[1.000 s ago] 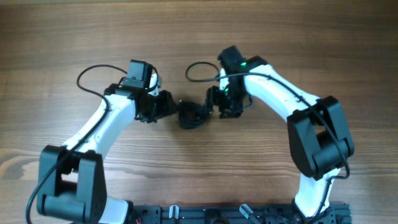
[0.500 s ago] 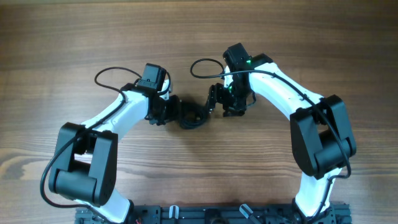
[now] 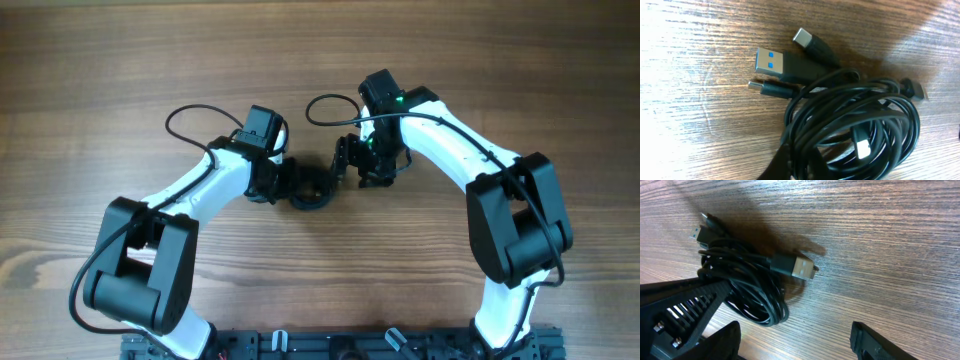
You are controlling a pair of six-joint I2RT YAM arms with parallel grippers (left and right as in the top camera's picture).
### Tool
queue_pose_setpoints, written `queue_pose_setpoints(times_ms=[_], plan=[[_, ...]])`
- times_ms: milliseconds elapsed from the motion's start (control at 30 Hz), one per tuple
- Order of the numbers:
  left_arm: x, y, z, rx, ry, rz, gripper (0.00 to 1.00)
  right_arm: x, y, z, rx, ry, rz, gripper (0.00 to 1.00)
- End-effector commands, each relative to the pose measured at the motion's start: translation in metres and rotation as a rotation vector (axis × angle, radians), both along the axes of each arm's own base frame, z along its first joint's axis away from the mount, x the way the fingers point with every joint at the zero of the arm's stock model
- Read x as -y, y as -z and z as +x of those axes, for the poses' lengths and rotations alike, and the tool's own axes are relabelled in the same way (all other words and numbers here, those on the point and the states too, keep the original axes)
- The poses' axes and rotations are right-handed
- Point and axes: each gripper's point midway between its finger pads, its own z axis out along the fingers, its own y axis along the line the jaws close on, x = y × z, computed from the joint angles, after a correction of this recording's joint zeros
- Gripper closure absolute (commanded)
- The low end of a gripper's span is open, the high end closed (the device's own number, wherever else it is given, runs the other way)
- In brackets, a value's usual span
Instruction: Untangle cables
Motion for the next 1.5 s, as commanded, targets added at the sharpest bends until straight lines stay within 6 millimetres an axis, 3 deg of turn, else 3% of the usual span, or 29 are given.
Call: queue_pose_setpoints(times_ms=[0, 33, 133, 233, 333, 533, 667, 767, 933, 1100, 1200, 1467], plan=[[-0.005, 0.006, -0.004, 0.000, 0.039, 0.027, 0.96, -0.001, 0.007, -0.004, -0.020, -0.012, -0.002, 0.26], [-0.005, 0.005, -0.003, 0.006, 0.057, 0.026, 0.96, -0.001, 0.007, -0.003, -0.019, -0.012, -0.004, 0.16], [-0.007, 0.003, -0.004, 0.014, 0.074, 0.027, 0.96, 0.000, 0.007, -0.006, -0.031, -0.011, -0.005, 0.15], [-0.006, -0.015, -0.006, 0.036, 0.127, -0.035, 0.96, -0.005, 0.000, -0.012, -0.059, -0.028, 0.050, 0.23], [-0.008, -0.047, -0.008, 0.120, 0.241, -0.135, 0.96, -0.018, -0.018, -0.015, -0.018, -0.119, 0.172, 0.46], [-0.019, -0.083, -0.004, 0.239, 0.308, -0.251, 0.96, -0.033, -0.057, -0.016, 0.087, -0.214, 0.323, 0.46], [-0.013, -0.099, -0.009, 0.298, 0.377, -0.416, 0.96, -0.051, -0.095, -0.022, 0.162, -0.311, 0.526, 0.46], [-0.011, -0.109, -0.015, 0.350, 0.414, -0.543, 0.96, -0.058, -0.109, -0.023, 0.182, -0.333, 0.609, 0.46], [-0.028, -0.106, -0.010, 0.365, 0.341, -0.570, 0.96, -0.060, -0.109, -0.017, 0.202, -0.321, 0.603, 0.47], [-0.030, -0.109, -0.009, 0.372, 0.330, -0.585, 0.96, -0.044, -0.081, -0.003, 0.163, -0.179, 0.377, 0.47], [-0.030, -0.109, -0.009, 0.372, 0.331, -0.585, 0.96, -0.029, -0.063, 0.003, 0.158, -0.114, 0.229, 0.41], [-0.030, -0.109, -0.009, 0.373, 0.331, -0.585, 0.96, -0.016, -0.046, -0.001, 0.157, -0.086, 0.055, 0.33]])
